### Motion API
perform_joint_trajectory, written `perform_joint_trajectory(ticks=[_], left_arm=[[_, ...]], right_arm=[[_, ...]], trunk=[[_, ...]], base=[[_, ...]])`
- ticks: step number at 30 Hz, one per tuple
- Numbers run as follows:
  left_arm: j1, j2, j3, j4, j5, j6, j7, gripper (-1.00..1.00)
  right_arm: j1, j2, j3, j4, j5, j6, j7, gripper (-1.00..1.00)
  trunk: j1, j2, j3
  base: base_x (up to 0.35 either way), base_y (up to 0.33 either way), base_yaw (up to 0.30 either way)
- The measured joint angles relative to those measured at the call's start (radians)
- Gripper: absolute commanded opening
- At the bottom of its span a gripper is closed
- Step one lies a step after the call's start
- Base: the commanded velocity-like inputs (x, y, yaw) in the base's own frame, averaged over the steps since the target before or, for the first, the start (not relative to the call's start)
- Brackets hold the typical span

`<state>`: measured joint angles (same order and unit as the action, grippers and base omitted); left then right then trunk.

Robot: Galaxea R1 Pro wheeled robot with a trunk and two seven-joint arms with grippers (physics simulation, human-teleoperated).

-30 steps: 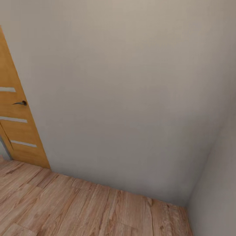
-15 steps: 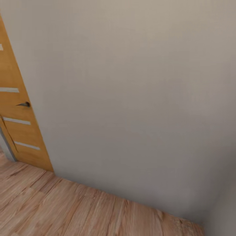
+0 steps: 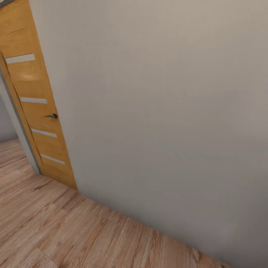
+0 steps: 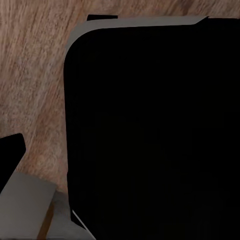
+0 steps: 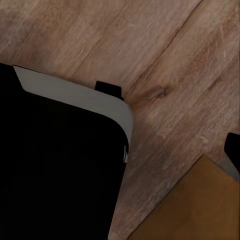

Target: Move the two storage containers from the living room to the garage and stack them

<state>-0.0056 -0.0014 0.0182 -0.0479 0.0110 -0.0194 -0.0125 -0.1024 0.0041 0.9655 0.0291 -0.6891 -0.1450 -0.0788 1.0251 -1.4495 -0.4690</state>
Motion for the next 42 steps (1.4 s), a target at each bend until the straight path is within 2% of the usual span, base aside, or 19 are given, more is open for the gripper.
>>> perform_joint_trajectory(ticks=[42], left_arm=[[0.0, 0.0, 0.0, 0.0, 0.0, 0.0, 0.001, 1.0]], right_arm=[[0.0, -0.001, 0.001, 0.0, 0.001, 0.0, 0.0, 1.0]], trunk=[[0.0, 0.0, 0.0]], base=[[0.0, 0.0, 0.27]])
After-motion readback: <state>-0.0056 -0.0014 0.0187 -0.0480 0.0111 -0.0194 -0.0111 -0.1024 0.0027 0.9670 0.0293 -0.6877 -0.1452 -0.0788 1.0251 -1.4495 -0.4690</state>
